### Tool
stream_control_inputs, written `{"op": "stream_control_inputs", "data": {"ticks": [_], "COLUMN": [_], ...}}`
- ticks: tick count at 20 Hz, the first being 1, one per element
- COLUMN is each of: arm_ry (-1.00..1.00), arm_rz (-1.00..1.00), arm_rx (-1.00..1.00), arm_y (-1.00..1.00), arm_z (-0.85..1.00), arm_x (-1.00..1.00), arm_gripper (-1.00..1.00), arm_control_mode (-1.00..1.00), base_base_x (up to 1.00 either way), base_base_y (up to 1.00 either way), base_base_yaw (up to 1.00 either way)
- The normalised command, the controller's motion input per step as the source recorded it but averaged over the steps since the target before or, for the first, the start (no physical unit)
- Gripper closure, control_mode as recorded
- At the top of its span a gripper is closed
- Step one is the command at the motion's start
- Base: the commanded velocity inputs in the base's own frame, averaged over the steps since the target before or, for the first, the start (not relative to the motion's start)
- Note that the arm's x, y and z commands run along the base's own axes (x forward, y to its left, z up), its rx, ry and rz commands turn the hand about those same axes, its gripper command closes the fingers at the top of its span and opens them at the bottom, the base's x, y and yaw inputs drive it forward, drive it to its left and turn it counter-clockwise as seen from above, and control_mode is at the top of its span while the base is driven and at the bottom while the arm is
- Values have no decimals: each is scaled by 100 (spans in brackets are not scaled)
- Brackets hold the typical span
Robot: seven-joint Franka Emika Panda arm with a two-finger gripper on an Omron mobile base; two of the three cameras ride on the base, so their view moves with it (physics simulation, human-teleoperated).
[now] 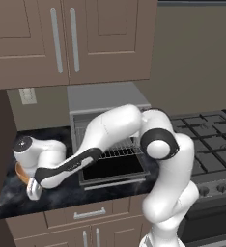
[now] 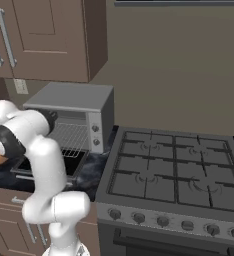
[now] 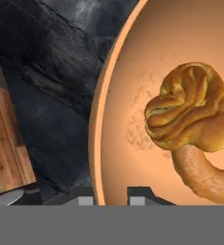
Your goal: Pick up the heated bread from the toaster oven and place it in the bowl. Then move the bread bowl to the dining counter.
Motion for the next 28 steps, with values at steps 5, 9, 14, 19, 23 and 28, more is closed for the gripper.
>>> {"op": "stream_control_inputs", "data": {"ticks": [5,9,14,19,23,28], "arm_ry": [-16,-38,-41,-24,-1,2], "arm_rz": [-3,-1,0,0,0,0], "arm_rx": [0,-6,-10,-4,3,13], "arm_y": [-31,-22,-29,-69,-99,-100], "arm_z": [46,99,100,100,100,83], "arm_x": [-46,-34,-14,-5,-17,-11], "arm_gripper": [100,100,100,100,100,100], "arm_control_mode": [-100,-100,-100,-100,-100,-100], "base_base_x": [0,0,0,0,0,0], "base_base_y": [0,0,0,0,0,0], "base_base_yaw": [0,0,0,0,0,0]}}
